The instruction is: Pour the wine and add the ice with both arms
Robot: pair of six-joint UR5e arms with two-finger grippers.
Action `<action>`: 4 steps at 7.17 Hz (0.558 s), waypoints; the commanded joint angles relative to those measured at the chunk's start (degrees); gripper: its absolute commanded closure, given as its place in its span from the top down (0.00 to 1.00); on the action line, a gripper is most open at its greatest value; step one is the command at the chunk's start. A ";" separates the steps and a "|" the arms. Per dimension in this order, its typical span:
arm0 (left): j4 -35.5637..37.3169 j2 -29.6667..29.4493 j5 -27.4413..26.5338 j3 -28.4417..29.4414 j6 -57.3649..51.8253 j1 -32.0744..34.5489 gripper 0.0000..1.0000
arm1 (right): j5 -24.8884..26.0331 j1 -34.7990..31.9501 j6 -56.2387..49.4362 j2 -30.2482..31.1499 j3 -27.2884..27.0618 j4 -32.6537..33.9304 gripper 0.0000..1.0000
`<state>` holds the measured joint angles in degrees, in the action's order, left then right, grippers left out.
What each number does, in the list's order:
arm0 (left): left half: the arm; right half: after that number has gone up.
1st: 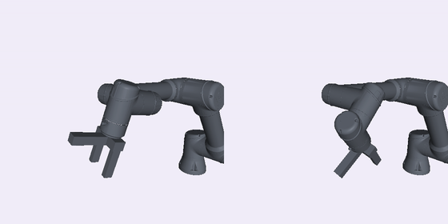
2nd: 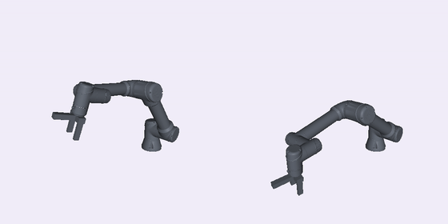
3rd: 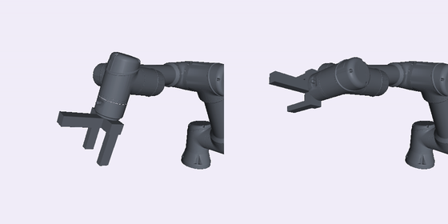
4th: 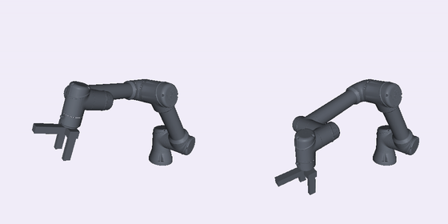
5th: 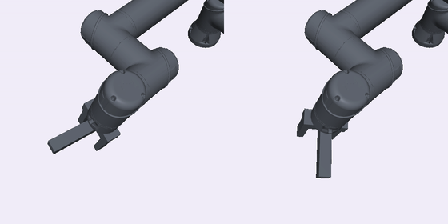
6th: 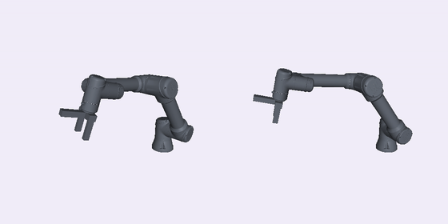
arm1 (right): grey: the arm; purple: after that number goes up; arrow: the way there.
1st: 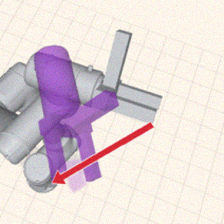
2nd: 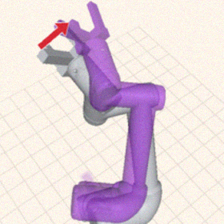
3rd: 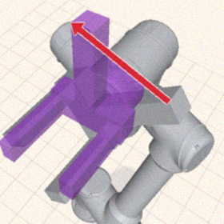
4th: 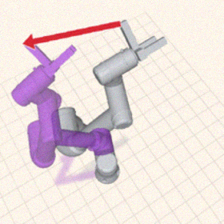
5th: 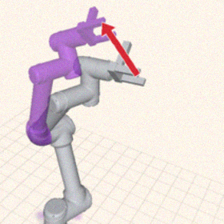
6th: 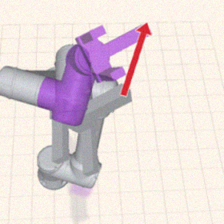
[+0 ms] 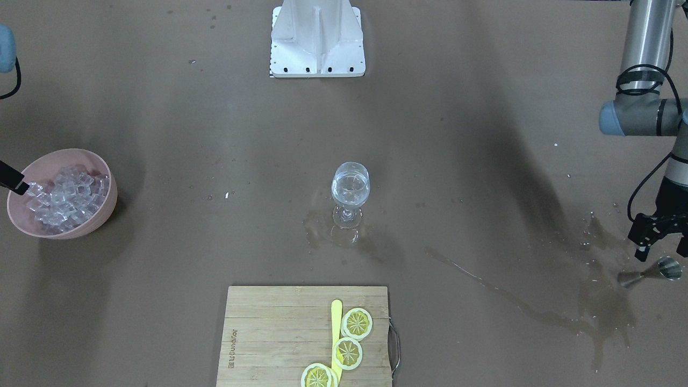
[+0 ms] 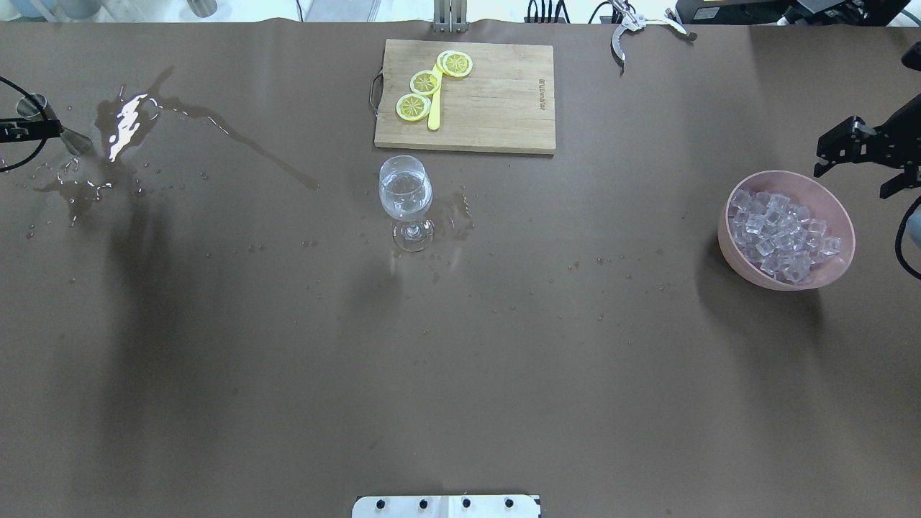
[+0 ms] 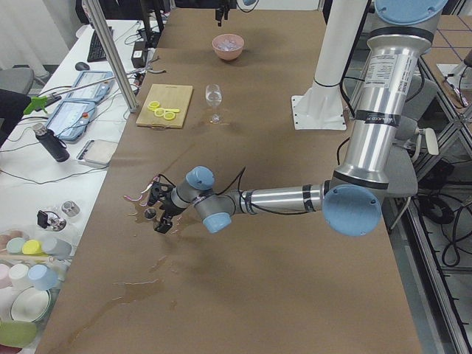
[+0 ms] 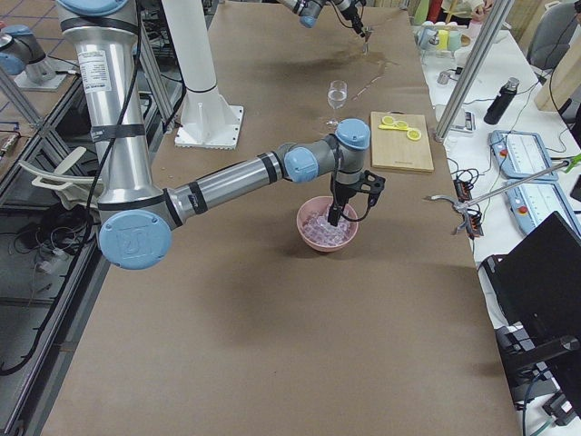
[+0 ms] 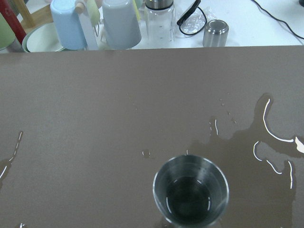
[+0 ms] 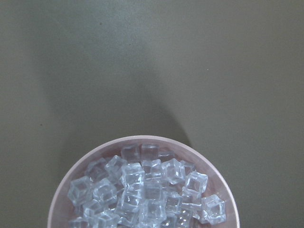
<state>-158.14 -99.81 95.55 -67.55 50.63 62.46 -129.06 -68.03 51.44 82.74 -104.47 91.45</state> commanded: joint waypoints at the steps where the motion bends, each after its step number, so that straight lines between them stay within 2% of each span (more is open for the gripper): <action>1: -6.53 -0.03 -7.71 1.62 1.84 -2.86 0.94 | 0.12 1.14 0.16 -2.22 3.99 -0.22 1.00; 4: -15.76 -0.29 -16.33 8.73 1.84 -6.29 0.94 | -0.05 2.54 4.00 -6.10 7.08 -0.13 1.00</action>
<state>-170.21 -99.95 82.62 -61.68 52.50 57.48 -129.07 -66.27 53.42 77.84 -98.28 91.29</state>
